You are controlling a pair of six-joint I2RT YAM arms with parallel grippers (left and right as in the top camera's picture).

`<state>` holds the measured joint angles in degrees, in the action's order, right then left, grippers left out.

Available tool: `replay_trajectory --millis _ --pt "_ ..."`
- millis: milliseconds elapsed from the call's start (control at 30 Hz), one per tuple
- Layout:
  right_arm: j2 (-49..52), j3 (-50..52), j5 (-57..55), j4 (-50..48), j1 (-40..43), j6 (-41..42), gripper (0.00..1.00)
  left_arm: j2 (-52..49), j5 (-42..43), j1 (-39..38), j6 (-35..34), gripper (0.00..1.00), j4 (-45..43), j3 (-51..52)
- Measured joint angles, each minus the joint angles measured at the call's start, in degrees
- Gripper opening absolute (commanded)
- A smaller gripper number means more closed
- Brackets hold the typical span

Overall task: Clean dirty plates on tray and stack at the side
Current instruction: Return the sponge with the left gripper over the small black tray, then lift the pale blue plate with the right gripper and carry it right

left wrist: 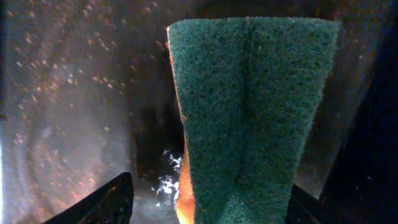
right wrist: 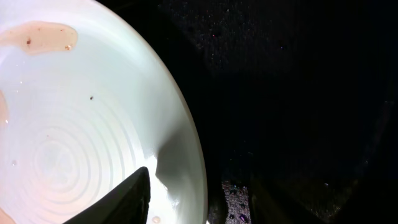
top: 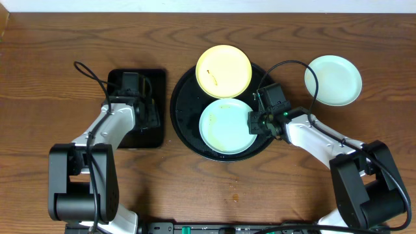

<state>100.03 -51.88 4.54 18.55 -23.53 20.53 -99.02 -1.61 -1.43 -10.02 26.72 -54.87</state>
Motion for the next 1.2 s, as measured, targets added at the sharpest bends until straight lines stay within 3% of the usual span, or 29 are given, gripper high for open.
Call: replay_trajectory --millis 133,233,300,533,733,867,1000,1200 --pt "0.00 0.00 -0.20 0.02 0.00 -0.20 0.46 0.00 0.00 0.20 -0.02 0.72 -0.35 0.00" --pt "0.00 0.00 -0.90 0.04 0.00 -0.24 0.38 0.00 0.00 0.22 -0.04 0.75 -0.68 0.00" --pt "0.00 0.00 -1.66 0.04 0.00 -0.39 0.29 0.00 0.00 0.22 0.07 0.81 -0.79 0.00" --pt "0.00 0.20 -1.60 0.13 -0.22 -0.42 0.01 0.00 -0.02 0.22 -0.02 0.83 -0.87 0.00" --pt "-0.26 -0.22 -1.77 0.74 -0.83 -0.59 0.01 0.00 -0.02 0.22 -0.04 0.84 -0.96 0.00" --pt "-0.87 -3.39 -3.89 7.13 -1.22 -2.21 0.01 0.00 -0.02 0.22 -0.02 0.85 -1.01 0.00" --pt "-4.81 -10.80 -10.36 14.67 -2.23 -6.43 0.01 0.00 -0.02 0.22 -0.02 0.85 -1.03 0.00" --pt "-11.23 -19.71 -22.77 16.63 -7.23 -14.99 0.01 0.00 -0.02 0.22 -0.02 0.85 -1.03 0.00"
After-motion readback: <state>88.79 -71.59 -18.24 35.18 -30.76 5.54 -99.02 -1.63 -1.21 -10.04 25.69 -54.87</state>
